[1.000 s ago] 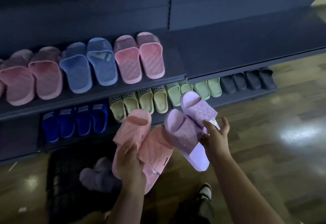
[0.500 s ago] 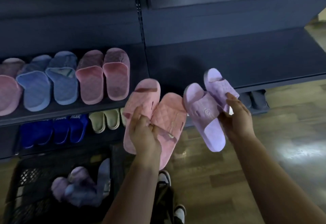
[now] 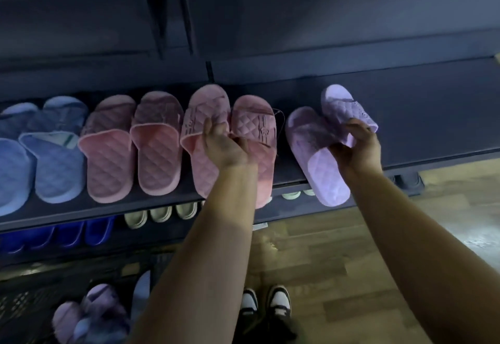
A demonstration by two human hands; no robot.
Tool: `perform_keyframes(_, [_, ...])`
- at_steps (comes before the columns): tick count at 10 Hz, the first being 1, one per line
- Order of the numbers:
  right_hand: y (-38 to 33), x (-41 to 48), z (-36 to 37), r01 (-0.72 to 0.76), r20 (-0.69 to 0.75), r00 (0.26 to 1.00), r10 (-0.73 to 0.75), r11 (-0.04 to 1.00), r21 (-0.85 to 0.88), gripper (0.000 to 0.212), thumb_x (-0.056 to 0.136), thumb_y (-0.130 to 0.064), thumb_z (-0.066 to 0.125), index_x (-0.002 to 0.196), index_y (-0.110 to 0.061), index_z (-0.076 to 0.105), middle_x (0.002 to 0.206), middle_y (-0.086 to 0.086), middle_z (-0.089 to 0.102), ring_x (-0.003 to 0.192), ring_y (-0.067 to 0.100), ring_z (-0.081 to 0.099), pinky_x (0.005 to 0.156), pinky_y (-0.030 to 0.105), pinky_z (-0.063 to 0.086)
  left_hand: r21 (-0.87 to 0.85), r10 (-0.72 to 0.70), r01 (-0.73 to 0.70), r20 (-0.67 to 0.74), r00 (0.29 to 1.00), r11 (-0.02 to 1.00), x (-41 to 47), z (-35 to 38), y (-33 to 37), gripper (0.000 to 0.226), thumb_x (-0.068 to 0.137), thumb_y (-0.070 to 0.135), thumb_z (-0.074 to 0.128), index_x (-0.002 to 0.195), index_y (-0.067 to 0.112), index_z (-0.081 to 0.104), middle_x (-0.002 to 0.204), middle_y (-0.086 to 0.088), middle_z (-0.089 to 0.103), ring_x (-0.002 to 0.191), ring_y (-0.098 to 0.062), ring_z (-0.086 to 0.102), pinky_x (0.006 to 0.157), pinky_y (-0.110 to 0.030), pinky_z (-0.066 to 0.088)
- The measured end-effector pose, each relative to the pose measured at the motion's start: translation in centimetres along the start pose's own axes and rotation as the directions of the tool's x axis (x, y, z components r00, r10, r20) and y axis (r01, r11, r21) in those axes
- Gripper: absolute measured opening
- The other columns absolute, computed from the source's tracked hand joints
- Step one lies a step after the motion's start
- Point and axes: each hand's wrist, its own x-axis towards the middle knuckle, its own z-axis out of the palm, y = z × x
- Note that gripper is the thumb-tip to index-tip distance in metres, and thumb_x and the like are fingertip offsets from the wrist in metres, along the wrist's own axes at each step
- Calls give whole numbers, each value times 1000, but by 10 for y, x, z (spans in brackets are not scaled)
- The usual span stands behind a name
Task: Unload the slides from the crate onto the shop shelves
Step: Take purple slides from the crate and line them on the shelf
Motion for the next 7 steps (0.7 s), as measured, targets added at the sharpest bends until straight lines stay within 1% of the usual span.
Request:
perform_keyframes(1, [-1,17,18,-37,35,999,35,998,59,27,85,-1,53,111,-7,53,100,5,60,94,17,62,78,32,55,62,31,-37,89,996,997,8,10,-6,55,90,6,35,141,27,43,144,3,46,133,-19,42,111,-36,31])
perform_keyframes(2, [-2,22,21,-80,52,996,76,992,95,26,87,1,53,109,-11,58,108,1,61,102,16,58,74,28,55,166,50,-71,126,991,984,11,6,-15,54,97,4,29,147,24,34,153,4,33,138,-14,32,107,-29,28])
perform_keyframes(3, [-4,12,23,-26,81,996,43,980,-199,26,91,5,50,111,-10,57,99,0,62,86,16,63,71,24,58,255,38,-89,200,979,963,14,-4,-16,56,97,5,34,148,27,30,152,5,34,129,-13,37,100,-26,33])
perform_keyframes(4, [6,-3,15,102,-60,986,-155,850,-516,35,86,-7,56,120,-16,59,111,8,65,84,25,69,79,39,59,302,-17,-59,241,970,951,10,-17,-5,51,97,5,38,143,27,39,118,2,54,112,-21,50,96,-30,44])
perform_keyframes(5, [24,-29,9,305,38,879,-475,500,-811,47,79,-10,59,125,-17,57,136,10,45,108,26,57,81,27,44,423,-60,-62,269,961,904,-4,-38,10,33,97,1,43,124,16,54,91,-2,57,99,-29,54,82,-34,55])
perform_keyframes(6, [46,-58,12,465,211,835,-509,446,-765,40,76,-13,60,115,-16,63,133,9,48,95,28,62,76,33,48,635,213,-485,458,863,601,-9,-74,21,27,92,9,58,117,14,64,91,-2,69,87,-24,65,71,-34,60])
perform_keyframes(7, [76,-73,23,609,487,790,-372,382,-695,26,75,-17,63,100,-12,70,110,8,63,87,24,62,80,37,51,624,377,-767,753,540,-148,8,-106,24,30,82,19,68,111,10,70,100,-4,71,91,-20,66,78,-43,55])
